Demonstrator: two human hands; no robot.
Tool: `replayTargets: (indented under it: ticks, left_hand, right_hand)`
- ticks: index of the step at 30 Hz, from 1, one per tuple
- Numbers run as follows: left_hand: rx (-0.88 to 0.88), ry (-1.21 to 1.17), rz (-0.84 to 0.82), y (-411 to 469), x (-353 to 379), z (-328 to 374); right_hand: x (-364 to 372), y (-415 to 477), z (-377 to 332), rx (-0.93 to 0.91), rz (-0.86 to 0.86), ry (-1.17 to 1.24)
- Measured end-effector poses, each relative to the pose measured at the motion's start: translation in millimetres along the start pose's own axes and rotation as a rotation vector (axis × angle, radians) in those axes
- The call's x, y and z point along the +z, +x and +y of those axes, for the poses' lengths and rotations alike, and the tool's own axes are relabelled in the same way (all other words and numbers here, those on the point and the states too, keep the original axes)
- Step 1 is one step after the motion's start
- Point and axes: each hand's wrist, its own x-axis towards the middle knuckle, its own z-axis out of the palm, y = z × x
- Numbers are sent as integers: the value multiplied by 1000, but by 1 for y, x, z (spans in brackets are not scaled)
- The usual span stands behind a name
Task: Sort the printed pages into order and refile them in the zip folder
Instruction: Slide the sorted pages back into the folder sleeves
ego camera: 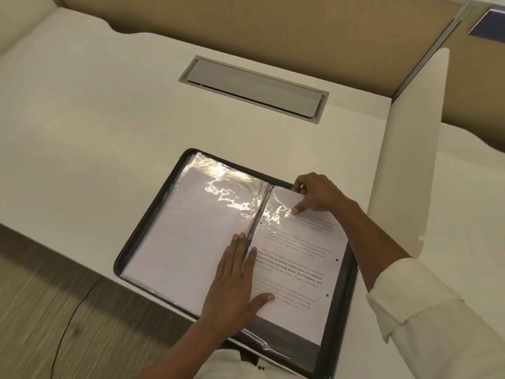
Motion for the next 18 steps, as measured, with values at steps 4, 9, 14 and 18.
replayTargets:
  ticks: [4, 9, 14, 18]
  left_hand:
    - [-24, -39, 15, -20, 3, 6]
    - [-45, -38, 31, -33, 6, 10]
    - [-41, -26, 21, -38, 7, 13]
    - [-43, -35, 13, -40, 8, 12]
  right_hand:
    - [-2, 0, 3, -14, -31, 70]
    - [-9, -1, -4, 22, -157, 55]
    - [-13, -5, -7, 81, -91, 82]
    - [-7, -4, -8, 99, -10, 20]
